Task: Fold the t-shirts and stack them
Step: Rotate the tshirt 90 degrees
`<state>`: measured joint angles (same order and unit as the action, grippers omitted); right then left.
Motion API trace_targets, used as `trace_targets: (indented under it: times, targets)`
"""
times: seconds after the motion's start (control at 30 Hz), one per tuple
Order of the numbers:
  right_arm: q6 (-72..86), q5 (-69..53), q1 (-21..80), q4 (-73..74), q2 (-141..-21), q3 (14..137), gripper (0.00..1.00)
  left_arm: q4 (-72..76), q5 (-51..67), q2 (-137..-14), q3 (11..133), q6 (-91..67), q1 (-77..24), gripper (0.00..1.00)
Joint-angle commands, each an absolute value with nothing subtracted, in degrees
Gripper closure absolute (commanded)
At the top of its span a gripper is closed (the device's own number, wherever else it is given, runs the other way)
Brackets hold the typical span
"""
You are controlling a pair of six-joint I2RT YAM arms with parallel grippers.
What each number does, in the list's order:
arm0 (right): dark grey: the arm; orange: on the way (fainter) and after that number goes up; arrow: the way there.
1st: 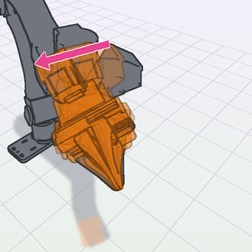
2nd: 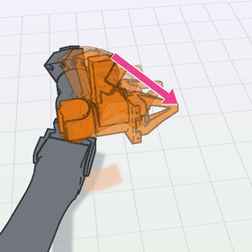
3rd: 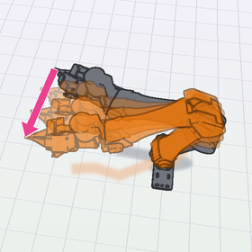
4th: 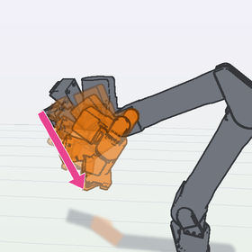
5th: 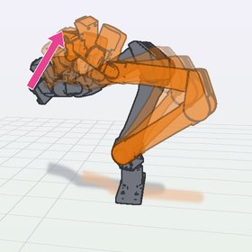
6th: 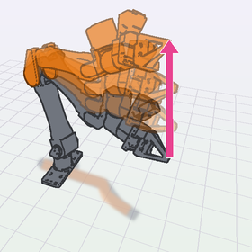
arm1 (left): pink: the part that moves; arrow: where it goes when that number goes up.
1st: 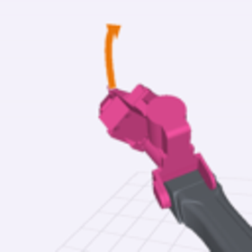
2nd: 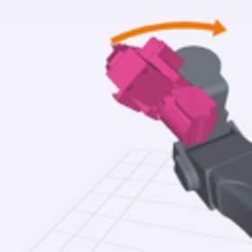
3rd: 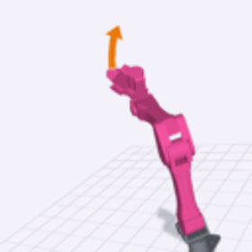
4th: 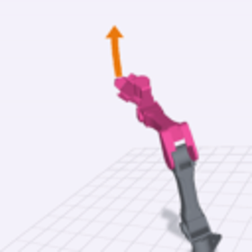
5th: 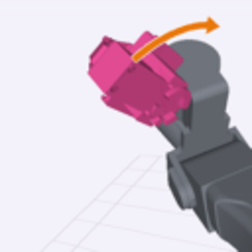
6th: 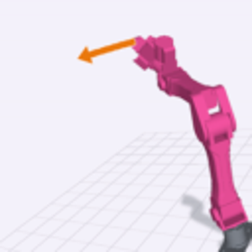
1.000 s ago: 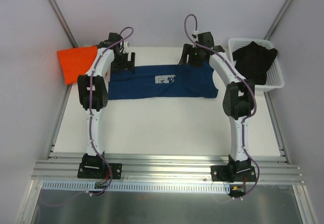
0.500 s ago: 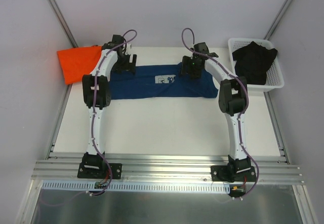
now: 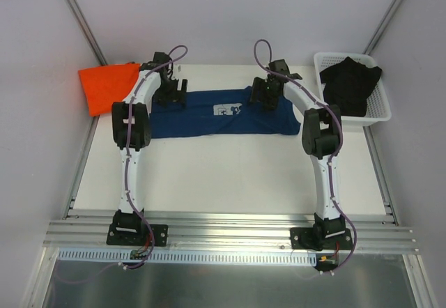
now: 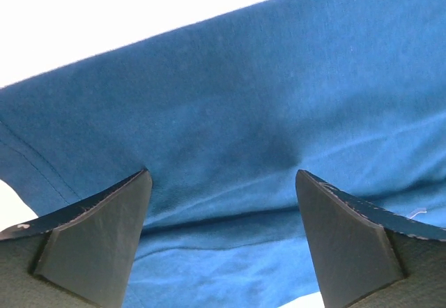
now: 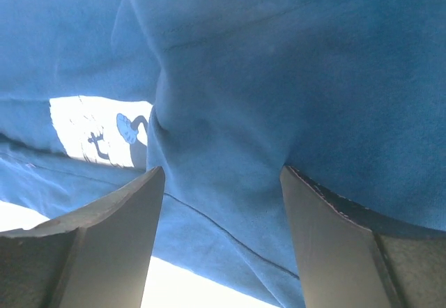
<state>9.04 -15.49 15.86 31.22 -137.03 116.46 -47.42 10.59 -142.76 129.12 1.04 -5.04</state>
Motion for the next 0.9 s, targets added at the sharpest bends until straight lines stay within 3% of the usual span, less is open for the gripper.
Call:
trace_targets:
  times: [0.0, 0.37, 0.63, 0.87]
  targets:
    - [10.81, -15.55, 13.8, 33.31, -139.92, 119.08, 0.28, -52.38, 15.38, -140.02, 122.8, 0.7, -3.43, 0.14]
    - [14.06, -20.38, 12.04, 31.12, -145.9, 131.3, 0.27, -54.23, 17.14, -122.79, 99.52, 0.18, -5.09, 0.14]
    - [16.96, -23.38, 12.92, 27.69, -149.76, 137.89, 0.27, -54.32, 17.67, -111.21, 82.73, -2.02, -17.81, 0.14]
    - [19.16, -24.96, 14.32, 25.49, -151.87, 140.62, 0.27, -53.09, 14.42, -102.4, 75.42, -2.81, -28.37, 0.11]
